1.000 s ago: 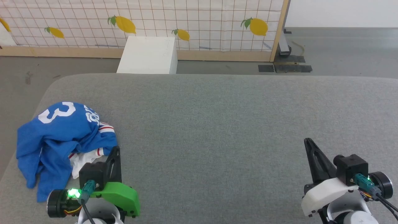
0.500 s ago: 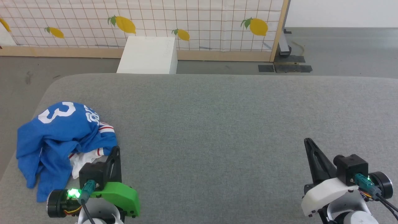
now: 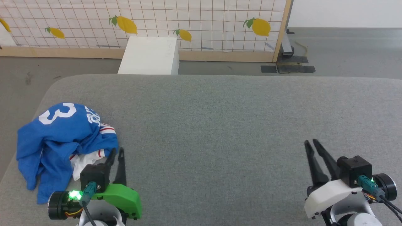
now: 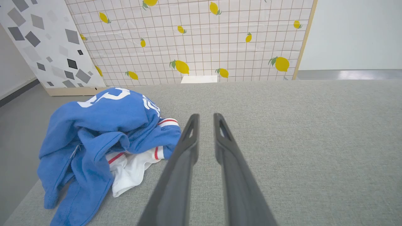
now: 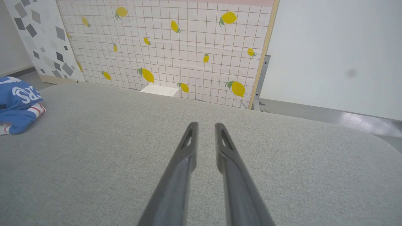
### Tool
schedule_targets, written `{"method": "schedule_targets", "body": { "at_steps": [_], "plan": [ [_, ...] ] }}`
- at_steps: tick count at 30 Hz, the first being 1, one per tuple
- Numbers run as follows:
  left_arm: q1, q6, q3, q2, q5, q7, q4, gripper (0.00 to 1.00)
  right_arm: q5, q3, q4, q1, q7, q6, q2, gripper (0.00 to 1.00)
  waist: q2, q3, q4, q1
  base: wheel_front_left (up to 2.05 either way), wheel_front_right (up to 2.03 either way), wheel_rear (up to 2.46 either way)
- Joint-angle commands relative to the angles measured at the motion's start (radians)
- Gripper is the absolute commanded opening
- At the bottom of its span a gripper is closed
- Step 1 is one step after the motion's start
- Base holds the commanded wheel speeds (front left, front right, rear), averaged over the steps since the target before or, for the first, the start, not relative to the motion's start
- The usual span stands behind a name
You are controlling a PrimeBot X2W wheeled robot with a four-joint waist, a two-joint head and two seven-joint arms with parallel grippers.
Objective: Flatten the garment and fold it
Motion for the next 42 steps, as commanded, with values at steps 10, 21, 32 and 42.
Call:
{"method": "schedule_targets", "body": {
  "at_steps": [10, 21, 32, 42],
  "plan": [
    [0.004, -0.001, -0.005, 0.0, -0.005, -0.015, -0.001, 1.0, 0.017, -0.01, 0.007, 0.0, -0.014, 0.0, 0.0, 1.0, 0.0, 0.001, 0.0, 0.0, 0.0, 0.0, 0.0],
    [0.01, -0.004, -0.009, -0.001, -0.011, -0.037, -0.004, 1.0, 0.051, -0.03, 0.016, -0.002, -0.037, 0.0, 0.0, 1.0, 0.0, 0.002, 0.0, 0.0, 0.0, 0.0, 0.0],
    [0.017, -0.001, -0.007, -0.001, -0.017, -0.06, -0.009, 1.0, 0.062, -0.048, 0.023, -0.003, -0.06, 0.0, 0.0, 1.0, 0.0, 0.003, 0.003, 0.0, 0.0, 0.0, 0.0],
    [0.025, 0.006, -0.01, -0.001, -0.025, -0.08, -0.009, 1.0, 0.073, -0.053, 0.034, -0.003, -0.08, 0.0, 0.001, 1.0, 0.0, 0.001, 0.015, 0.0, 0.0, 0.0, 0.0]
  ]
}}
